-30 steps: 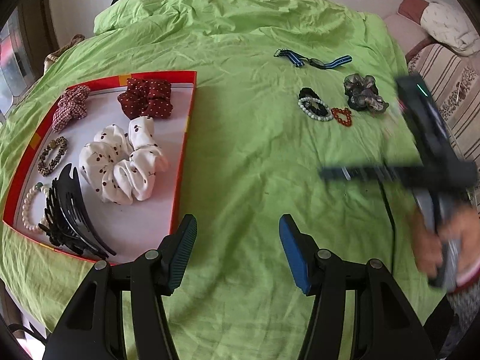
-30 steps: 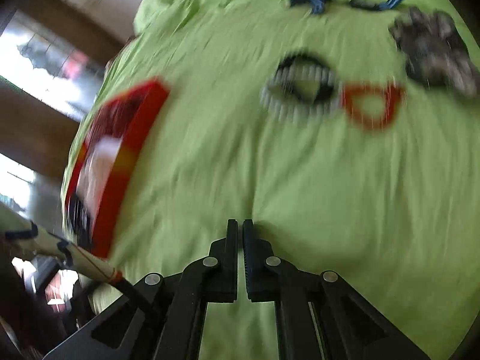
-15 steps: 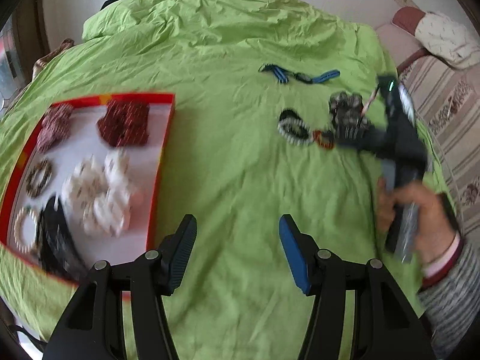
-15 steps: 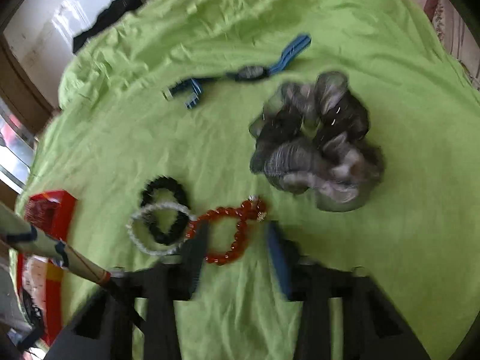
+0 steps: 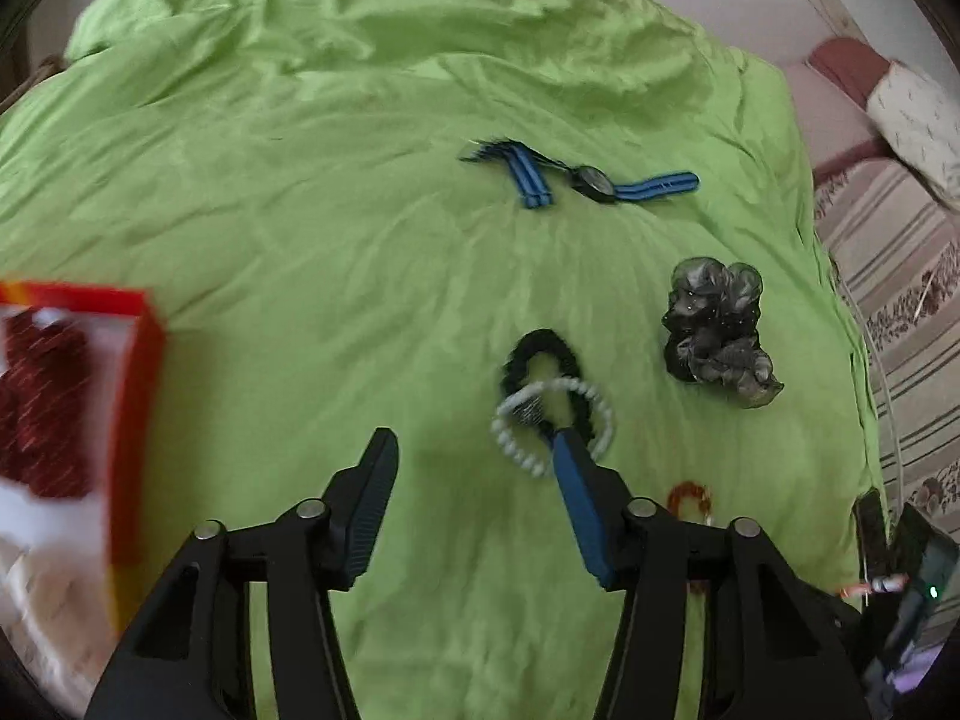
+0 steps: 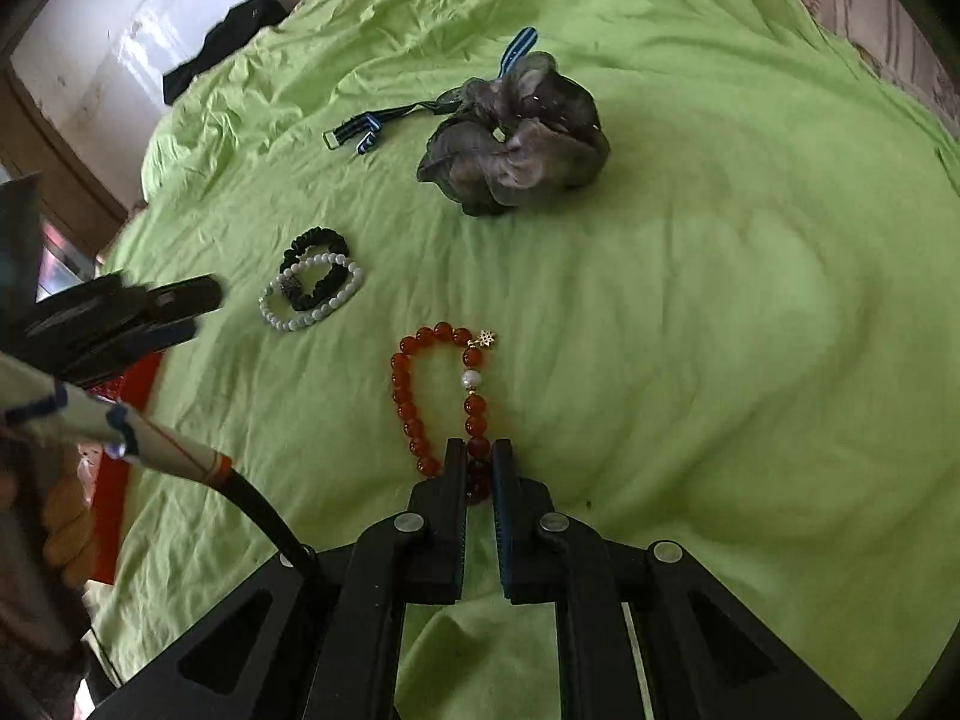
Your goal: Organize jewelry
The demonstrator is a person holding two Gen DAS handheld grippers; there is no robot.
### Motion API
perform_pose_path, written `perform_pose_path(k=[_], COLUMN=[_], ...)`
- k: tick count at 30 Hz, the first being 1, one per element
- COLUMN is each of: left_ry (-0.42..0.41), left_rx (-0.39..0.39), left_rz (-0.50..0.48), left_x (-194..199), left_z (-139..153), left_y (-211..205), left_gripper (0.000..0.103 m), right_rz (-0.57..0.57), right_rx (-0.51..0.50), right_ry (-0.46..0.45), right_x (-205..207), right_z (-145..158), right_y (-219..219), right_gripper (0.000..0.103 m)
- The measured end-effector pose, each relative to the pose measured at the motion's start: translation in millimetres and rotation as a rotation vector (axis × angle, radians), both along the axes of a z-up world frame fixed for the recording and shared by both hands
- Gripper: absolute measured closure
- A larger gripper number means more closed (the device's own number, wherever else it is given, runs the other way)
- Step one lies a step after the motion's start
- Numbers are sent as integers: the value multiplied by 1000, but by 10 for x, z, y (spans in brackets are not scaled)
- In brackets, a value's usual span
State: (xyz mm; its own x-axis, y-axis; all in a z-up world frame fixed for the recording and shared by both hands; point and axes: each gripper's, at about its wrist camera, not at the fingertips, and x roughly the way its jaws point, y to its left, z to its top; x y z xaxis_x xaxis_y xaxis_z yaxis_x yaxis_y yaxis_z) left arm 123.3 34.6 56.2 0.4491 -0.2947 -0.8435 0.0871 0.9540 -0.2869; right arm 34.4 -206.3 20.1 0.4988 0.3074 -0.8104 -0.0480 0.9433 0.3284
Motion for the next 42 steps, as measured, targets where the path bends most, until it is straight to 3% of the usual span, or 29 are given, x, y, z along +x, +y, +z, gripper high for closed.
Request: perform_pose_path(k=[1, 3, 5, 17, 23, 30, 35, 42], left_ry=[10, 20, 23, 17, 21, 21, -4, -39], left_rx=[14, 49, 55, 49, -89, -55, -11, -30], left_rz=[-19, -38, -43, -34, 6, -41, -52, -80], left_x=[47, 107, 124, -498, -123, 145, 223, 152], left_z=[-58, -153, -187, 22, 22, -229, -261, -161], left_y=[-68, -167, -187, -8, -4, -196, -305, -282], left_gripper=[62, 89, 103, 103, 102, 102, 101, 102], right_rz=[-3, -6, -4, -1, 2, 2, 0, -3], right_rx=[12, 30, 33, 20, 25, 90, 99, 118], right_ry=[-4, -6, -13, -36, -48, -55, -64, -75], right_x=[1, 8, -10, -33, -34, 0, -3, -20], right_z=[-10, -26, -28, -48, -62, -122, -134, -154], right_y=[-10, -22, -32, 0, -15, -91, -74, -93], right_gripper=[94, 94, 94, 94, 94, 94, 94, 94])
